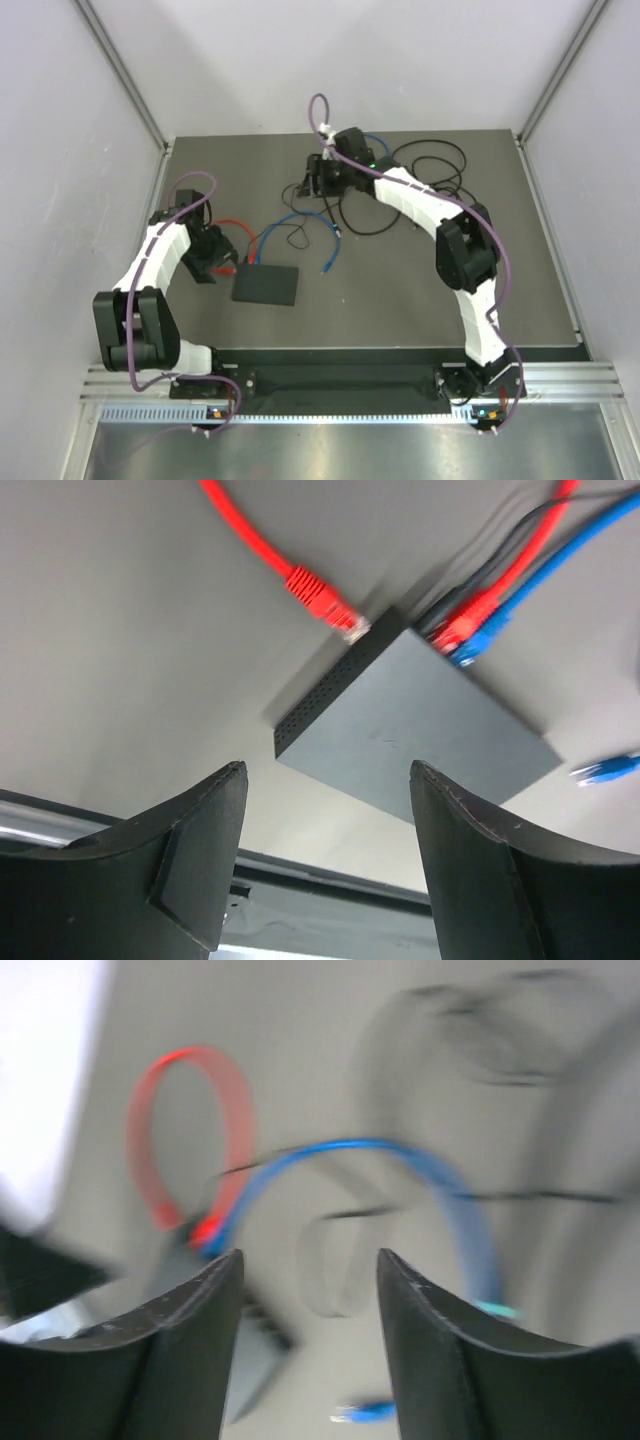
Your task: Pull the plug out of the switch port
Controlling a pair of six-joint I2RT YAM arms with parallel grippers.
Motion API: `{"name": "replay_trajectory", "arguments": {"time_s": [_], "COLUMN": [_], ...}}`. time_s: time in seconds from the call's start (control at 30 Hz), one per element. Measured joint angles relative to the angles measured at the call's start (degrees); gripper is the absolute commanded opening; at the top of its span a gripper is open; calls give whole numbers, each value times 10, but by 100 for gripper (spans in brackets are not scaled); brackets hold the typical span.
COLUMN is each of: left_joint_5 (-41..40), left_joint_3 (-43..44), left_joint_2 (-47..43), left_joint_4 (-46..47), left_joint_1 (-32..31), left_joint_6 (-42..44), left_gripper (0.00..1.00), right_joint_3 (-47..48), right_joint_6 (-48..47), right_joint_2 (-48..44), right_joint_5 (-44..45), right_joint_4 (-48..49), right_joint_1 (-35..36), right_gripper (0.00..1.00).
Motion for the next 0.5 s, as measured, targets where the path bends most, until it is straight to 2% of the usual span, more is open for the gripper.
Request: {"name": "replay_trajectory", "arguments": {"time_s": [0.03,0.13,0.33,0.5], "left_joint_5": [5,25,35,40], "left_joint_3": [-5,-21,-24,-38], "left_joint_2": [5,18,38,48], "left_joint_4": [1,2,4,15], "left_joint_1": [2,3,5,36], "left_joint_6": [2,12,28,40], "left_gripper": [71,72,72,67], "right_joint_3": [7,25,28,27], "right_joint_6": [4,48,162,212], "right_joint_2": [2,23,101,163], "right_joint_5": [-17,-82,-180,-210], "right_joint_4": [9,62,178,207], "right_joint_1": [14,58,116,132], "right_gripper": [49,43,43,43]}}
